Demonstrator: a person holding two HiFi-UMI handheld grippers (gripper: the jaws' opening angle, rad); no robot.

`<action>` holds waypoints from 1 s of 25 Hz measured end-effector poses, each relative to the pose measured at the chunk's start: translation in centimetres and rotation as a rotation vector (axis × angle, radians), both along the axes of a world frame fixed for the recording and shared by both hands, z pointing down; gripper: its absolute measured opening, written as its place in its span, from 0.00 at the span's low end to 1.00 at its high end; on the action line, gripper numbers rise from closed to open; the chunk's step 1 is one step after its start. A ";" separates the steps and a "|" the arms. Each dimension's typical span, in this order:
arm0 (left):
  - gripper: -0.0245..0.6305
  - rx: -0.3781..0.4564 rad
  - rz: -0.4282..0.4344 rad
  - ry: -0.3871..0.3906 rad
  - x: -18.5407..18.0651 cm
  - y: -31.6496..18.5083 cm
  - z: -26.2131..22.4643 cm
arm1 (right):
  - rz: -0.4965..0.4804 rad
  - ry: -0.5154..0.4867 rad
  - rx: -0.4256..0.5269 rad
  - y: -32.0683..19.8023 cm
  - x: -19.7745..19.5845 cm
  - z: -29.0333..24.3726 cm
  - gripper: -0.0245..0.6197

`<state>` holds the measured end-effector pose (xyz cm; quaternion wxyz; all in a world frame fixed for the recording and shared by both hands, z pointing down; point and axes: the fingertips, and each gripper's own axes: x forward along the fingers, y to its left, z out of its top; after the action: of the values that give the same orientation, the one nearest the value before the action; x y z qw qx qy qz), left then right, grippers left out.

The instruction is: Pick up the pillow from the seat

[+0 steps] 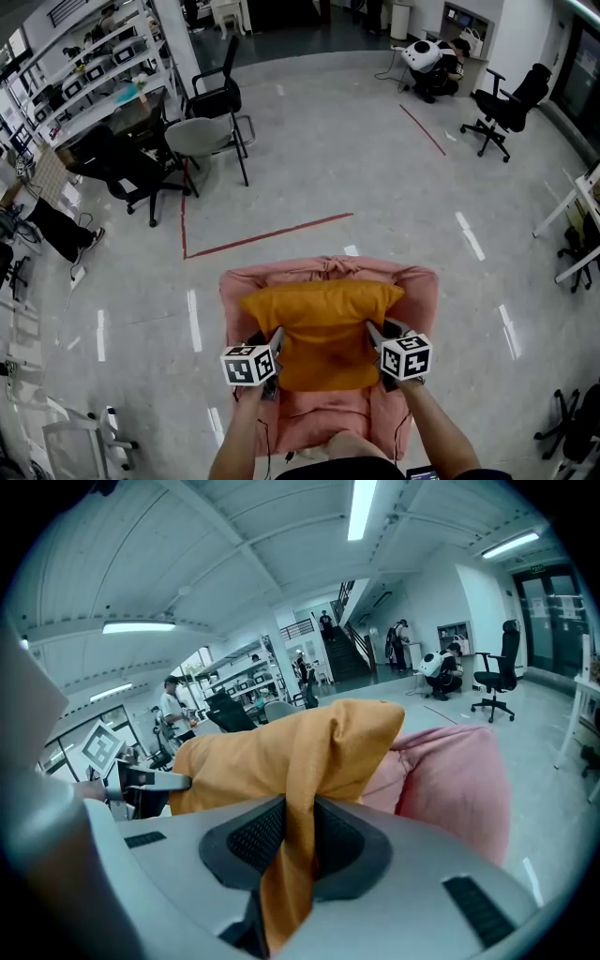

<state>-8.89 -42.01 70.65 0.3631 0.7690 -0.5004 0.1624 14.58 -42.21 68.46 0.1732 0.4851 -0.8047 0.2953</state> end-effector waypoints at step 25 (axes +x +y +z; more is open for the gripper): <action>0.21 0.133 0.032 0.030 -1.9 6.1 -7.7 | 0.026 0.007 0.166 5.7 -1.8 -8.7 0.17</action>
<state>-10.81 -35.89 62.94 0.3160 0.8018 -0.4921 0.1229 12.74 -36.49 59.75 0.1317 0.5091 -0.8194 0.2281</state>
